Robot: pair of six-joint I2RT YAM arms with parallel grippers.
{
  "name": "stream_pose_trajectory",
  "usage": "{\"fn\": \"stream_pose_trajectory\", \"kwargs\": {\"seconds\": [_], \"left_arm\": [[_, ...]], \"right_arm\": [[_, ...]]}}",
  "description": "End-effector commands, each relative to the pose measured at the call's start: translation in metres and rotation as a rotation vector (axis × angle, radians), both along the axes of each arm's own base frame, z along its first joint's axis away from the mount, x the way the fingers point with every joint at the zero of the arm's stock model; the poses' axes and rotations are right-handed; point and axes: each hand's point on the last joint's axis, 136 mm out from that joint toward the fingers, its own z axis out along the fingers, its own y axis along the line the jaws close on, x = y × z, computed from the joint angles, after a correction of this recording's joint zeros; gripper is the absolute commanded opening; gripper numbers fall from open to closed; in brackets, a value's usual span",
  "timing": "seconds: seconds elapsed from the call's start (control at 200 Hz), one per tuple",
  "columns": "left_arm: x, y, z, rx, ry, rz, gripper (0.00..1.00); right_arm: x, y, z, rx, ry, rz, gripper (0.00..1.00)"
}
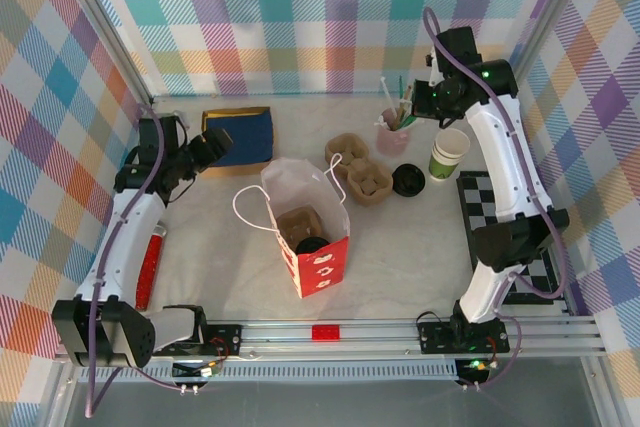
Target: Pack the takeout coffee
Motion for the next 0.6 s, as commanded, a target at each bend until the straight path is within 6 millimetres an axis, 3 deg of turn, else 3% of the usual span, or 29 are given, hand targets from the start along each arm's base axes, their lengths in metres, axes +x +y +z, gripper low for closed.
{"fn": "stream_pose_trajectory", "kwargs": {"seconds": [0.0,0.14,0.285,0.595], "left_arm": [[-0.009,0.006,0.019,0.026,-0.036,0.005,0.78],[-0.013,0.006,0.025,0.029,-0.047,0.001,0.78],[-0.016,0.004,0.018,0.025,-0.026,-0.008,0.78],[-0.028,0.008,0.006,0.054,-0.001,-0.006,0.77]], "right_arm": [[-0.012,0.005,0.004,0.007,0.017,0.037,0.06],[-0.026,0.012,0.026,0.035,-0.03,0.078,0.06],[-0.053,0.025,0.053,0.094,-0.07,0.156,0.06],[-0.14,0.052,0.111,0.282,-0.153,0.38,0.06]]}}
